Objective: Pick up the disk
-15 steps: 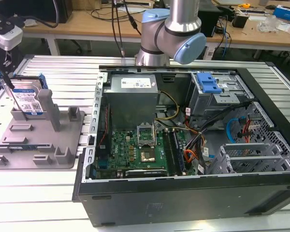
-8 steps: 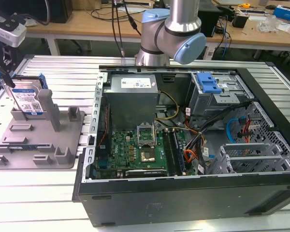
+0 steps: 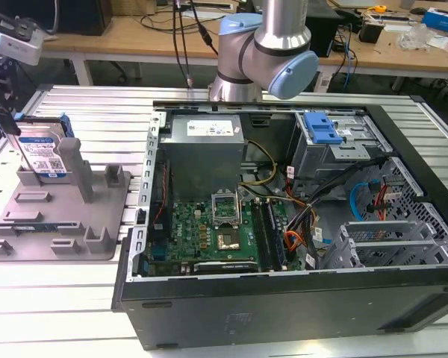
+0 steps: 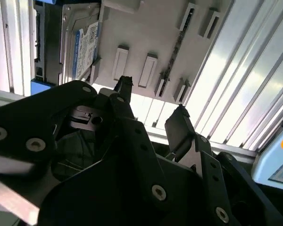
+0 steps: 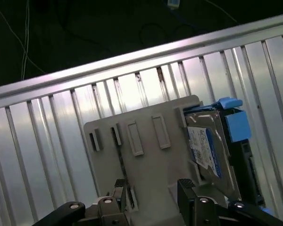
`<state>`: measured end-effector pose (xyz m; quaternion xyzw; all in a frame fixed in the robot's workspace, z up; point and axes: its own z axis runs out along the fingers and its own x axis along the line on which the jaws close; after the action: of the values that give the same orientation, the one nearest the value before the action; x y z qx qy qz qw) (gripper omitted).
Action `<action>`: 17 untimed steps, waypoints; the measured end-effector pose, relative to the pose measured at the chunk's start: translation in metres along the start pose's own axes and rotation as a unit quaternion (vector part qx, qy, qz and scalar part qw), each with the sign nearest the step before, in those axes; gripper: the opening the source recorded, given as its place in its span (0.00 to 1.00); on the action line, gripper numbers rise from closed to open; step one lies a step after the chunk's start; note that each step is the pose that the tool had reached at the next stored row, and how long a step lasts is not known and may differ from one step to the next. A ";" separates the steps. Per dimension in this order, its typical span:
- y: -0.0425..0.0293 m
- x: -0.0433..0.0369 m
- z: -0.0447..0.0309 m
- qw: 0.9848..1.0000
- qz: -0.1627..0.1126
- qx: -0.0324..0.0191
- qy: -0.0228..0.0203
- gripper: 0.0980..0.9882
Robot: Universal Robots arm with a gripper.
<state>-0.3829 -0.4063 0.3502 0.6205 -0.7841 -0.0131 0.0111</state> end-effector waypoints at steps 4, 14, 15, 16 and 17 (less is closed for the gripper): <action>-0.0001 0.0000 0.0003 0.999 -0.035 0.002 0.001 0.52; 0.0034 -0.0141 0.0004 0.999 -0.046 0.003 0.004 0.52; 0.0055 -0.0230 0.0004 0.999 -0.048 0.003 0.005 0.52; 0.0080 -0.0332 0.0006 0.999 -0.050 0.003 0.006 0.52; 0.0091 -0.0381 0.0005 0.999 -0.051 0.003 0.006 0.52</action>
<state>-0.3831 -0.3671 0.3499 0.6600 -0.7511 -0.0072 0.0132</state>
